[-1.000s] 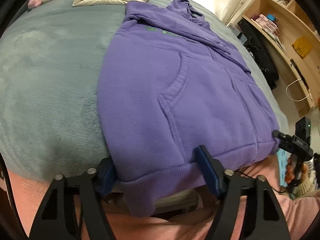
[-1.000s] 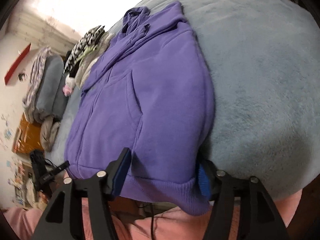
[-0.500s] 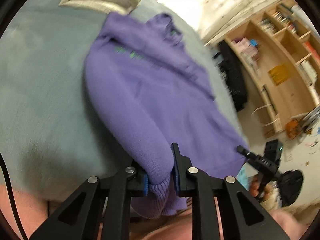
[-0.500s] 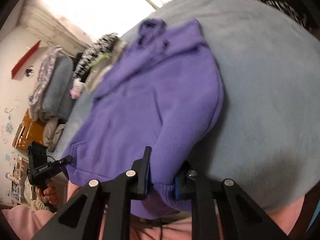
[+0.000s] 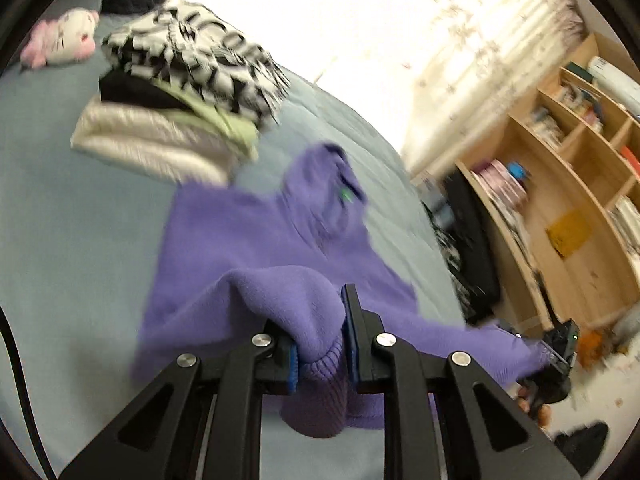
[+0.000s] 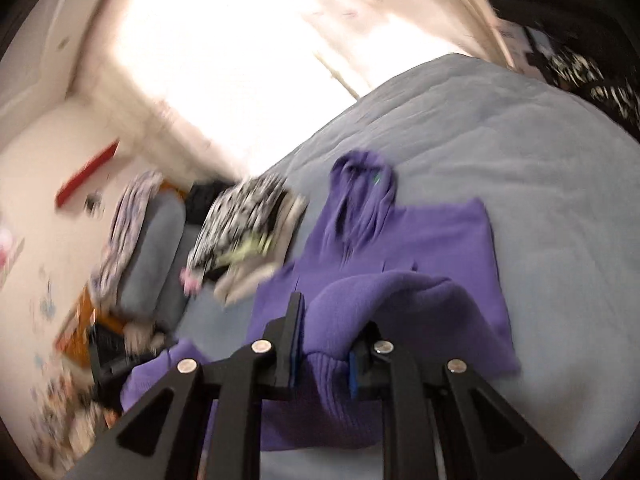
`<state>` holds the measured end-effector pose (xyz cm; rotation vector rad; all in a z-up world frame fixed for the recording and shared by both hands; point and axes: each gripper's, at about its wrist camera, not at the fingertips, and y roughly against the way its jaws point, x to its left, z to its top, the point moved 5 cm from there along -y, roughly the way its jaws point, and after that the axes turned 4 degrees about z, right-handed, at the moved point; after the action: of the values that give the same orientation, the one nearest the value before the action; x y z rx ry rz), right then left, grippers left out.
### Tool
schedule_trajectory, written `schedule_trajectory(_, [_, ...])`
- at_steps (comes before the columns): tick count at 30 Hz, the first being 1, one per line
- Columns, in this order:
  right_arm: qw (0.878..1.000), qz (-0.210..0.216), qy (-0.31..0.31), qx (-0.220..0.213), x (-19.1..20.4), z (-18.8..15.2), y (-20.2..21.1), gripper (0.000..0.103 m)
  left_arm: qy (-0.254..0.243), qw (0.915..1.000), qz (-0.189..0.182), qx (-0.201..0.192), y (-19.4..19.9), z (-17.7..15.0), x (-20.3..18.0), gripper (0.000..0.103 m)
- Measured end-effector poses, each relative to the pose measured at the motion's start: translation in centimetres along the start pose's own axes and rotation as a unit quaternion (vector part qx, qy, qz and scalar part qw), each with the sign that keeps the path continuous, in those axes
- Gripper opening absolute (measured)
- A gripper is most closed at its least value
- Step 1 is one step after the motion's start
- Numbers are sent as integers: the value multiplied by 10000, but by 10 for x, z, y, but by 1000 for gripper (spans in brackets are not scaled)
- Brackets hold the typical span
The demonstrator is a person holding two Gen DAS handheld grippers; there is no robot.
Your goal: Fold large clothes
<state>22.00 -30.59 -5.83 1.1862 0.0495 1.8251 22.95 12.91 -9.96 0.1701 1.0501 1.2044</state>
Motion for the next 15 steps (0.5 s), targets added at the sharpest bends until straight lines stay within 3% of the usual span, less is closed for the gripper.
schedule_trajectory(3, [9973,-173,-663,251,-38,26,-48,31,286,9993,37,250,-42,30,23,24])
schedule_trajectory(5, [9959,-261,-776,389,-54,31,-72,35,497,9970,-1,597,-73,38,40,28])
schedule_trajectory(7, [9944,-360,-769,635,-66,28,-94,40,529,9946,245,854,-101,37,54,30])
schedule_trajectory(9, [9925,-513,-723,841,-73,23,-113,43,460,9943,424,858,-112,33,62,46])
schedule_trajectory(10, [9926,-470,-721,851,-76,21,-117,49,511,9948,301,828,-116,35,66,55])
schedule_trajectory(13, [9946,-151,-836,593,-82,26,-116,59,679,9958,166,589,-117,46,75,60])
schedule_trajectory(15, [9956,-185,-835,381,-87,34,-114,60,706,9962,247,449,-118,55,82,63])
